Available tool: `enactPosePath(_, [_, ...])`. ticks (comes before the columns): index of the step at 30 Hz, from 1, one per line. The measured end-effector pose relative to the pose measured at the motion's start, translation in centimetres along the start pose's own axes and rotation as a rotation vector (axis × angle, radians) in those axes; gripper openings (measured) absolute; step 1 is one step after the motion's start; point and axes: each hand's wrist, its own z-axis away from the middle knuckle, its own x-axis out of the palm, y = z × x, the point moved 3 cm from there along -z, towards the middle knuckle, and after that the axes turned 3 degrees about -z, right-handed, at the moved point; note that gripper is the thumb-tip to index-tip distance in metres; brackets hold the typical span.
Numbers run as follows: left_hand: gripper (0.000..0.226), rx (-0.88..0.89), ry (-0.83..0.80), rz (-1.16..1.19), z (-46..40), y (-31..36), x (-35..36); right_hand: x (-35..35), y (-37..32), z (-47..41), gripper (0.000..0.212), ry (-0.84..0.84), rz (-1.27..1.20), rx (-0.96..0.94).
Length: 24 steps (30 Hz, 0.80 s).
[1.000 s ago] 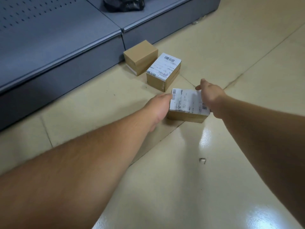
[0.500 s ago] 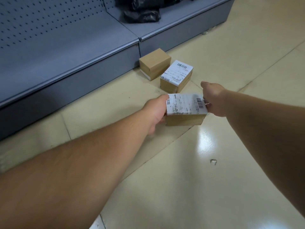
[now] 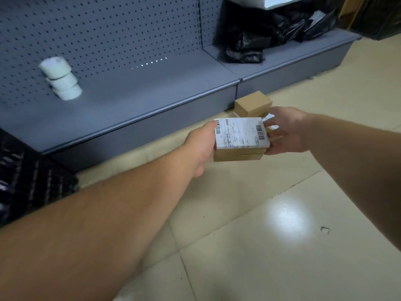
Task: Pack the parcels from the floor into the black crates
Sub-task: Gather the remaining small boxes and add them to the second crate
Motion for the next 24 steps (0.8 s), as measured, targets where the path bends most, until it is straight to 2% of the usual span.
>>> enactPosePath(7, [0.030,0.123,0.133,0.131,5.0,1.2,-11.6,10.9,-3.1,3.7,0.044,-0.107,-0.008,-0.142])
enactPosePath(13, [0.034,0.174,0.243,0.134,9.2,2.2,-20.7,19.5,-5.3,7.7,0.049,-0.258,0.042,-0.216])
enactPosePath(16, [0.025,0.183,0.277,0.176,11.9,2.3,-24.3,22.9,-6.0,10.0,0.051,-0.315,0.065,-0.255])
enactPosePath(24, [0.022,0.254,0.351,0.218,18.8,2.7,-32.9,31.6,-6.2,15.6,0.051,-0.429,0.072,-0.343])
